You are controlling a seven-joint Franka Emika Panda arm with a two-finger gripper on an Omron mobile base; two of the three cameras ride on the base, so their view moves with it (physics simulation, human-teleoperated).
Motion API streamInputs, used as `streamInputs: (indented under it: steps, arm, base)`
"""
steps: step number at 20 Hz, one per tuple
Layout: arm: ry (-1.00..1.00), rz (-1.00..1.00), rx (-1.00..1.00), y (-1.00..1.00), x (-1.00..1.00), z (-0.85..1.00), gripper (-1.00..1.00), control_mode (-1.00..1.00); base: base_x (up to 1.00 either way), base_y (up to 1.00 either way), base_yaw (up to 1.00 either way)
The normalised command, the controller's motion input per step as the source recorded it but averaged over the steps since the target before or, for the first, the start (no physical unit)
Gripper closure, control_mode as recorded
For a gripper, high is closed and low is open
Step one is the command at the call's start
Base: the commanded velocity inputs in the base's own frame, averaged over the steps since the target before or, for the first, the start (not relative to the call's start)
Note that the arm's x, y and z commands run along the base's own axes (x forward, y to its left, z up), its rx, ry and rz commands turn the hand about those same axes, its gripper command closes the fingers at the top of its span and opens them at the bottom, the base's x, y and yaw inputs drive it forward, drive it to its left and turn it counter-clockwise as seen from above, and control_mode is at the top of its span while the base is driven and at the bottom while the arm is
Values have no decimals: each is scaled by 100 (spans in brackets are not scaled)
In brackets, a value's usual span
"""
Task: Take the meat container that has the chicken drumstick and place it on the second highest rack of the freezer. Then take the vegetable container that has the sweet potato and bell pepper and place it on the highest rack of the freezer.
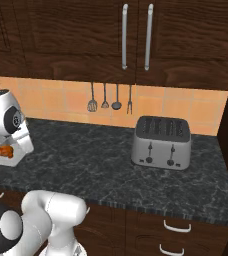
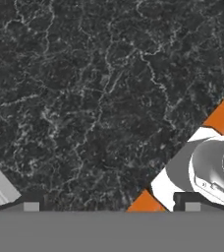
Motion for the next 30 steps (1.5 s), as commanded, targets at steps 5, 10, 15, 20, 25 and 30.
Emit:
streamInputs:
  steps: [5, 10, 15, 20, 25, 30]
  arm:
    - [-11, -42, 11, 70, -4, -19, -100, -100]
    - [-13, -32, 7, 75, -20, -11, -100, -100]
    - [-4, -37, 10, 80, -1, -30, -100, -100]
    - [-1, -32, 15, 24, 0, -43, -100, -100]
    - [0, -13, 13, 5, 11, -44, -100, -100]
    - [2, 0, 0, 28, 27, -33, -100, -100]
  base:
    - [0, 0, 0]
    - [0, 0, 0]
    - [0, 0, 0]
    - [0, 0, 0]
    - [0, 0, 0]
    - [0, 0, 0]
